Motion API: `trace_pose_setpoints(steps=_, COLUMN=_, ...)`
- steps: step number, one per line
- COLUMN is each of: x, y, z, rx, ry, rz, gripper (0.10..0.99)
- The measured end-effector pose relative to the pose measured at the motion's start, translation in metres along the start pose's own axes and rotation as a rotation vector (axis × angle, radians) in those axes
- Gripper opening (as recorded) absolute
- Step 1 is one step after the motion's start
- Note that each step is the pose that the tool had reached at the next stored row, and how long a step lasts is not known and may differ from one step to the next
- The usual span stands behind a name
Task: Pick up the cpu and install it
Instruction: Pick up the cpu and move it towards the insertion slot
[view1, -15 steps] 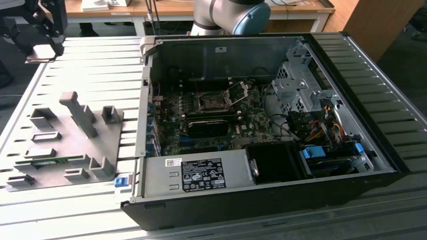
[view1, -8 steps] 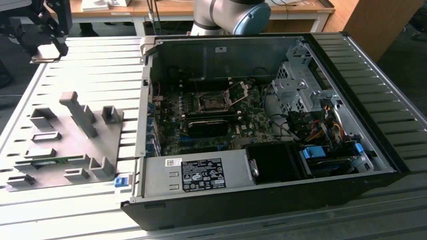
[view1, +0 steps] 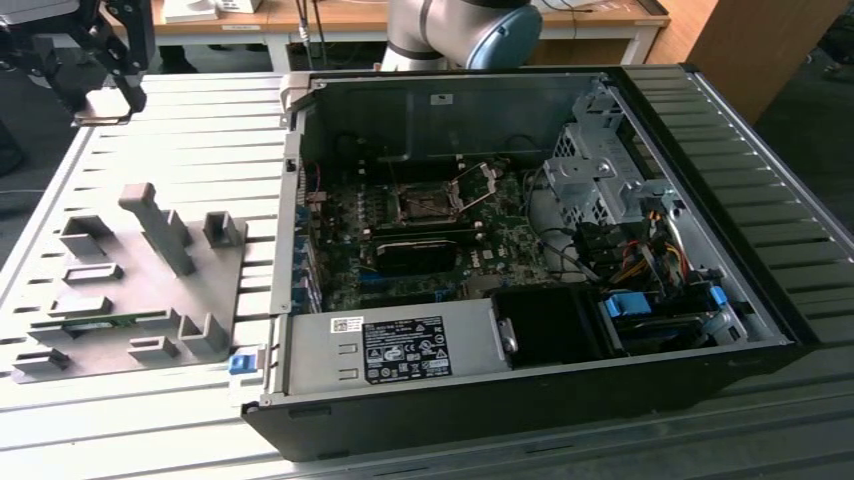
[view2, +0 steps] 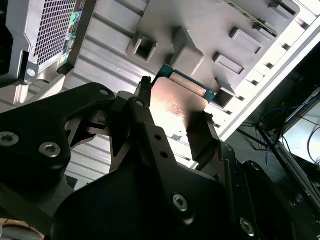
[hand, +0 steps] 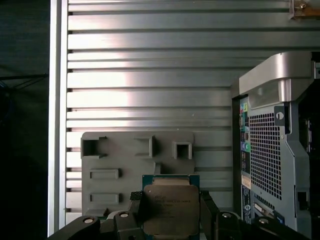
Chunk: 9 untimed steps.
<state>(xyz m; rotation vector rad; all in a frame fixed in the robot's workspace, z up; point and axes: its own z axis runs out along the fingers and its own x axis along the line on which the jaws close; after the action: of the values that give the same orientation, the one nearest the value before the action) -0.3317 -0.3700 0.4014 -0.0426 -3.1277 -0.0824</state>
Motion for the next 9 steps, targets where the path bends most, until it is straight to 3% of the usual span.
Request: trace_pose_setpoints(steps=9, x=-0.0094, y=0.0007, z=0.0006, rx=0.0, ry=0.0, rz=0.0, gripper=0.541)
